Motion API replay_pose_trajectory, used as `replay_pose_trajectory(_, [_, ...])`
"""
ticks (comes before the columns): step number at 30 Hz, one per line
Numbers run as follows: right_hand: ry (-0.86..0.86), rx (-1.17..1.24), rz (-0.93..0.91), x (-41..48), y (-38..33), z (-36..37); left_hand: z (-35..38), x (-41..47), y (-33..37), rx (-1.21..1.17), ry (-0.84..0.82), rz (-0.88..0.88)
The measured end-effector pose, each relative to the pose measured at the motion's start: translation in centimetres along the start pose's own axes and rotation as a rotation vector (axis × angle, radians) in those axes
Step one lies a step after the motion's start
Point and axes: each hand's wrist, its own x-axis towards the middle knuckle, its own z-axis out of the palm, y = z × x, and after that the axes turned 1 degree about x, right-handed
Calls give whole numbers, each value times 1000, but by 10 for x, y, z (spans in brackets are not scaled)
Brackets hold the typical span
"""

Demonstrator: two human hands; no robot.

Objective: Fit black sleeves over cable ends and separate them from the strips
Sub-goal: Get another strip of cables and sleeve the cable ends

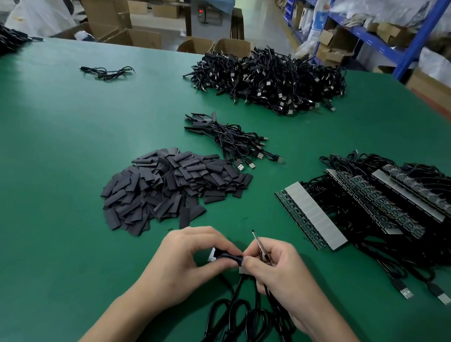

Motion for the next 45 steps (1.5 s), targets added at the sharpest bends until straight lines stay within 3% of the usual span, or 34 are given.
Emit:
replay_pose_trajectory(10, [-68,177,-6,0,-3,-5,-4,1,-3,-169,195,-229])
replay_pose_trajectory(14, [-41,53,-104,-1,-4,-4,-4,1,-6,-187,210,-262])
replay_pose_trajectory(21, [-54,-33,-195,-2,-5,-3,-2,0,-8,-177,212,-239])
replay_pose_trajectory(35, [-19,12,-247,-1,-4,-7,-1,1,-5,-208,182,-174])
replay_pose_trajectory(45, [-19,-21,-182,0,0,-7,-4,2,-9,42,173,-17])
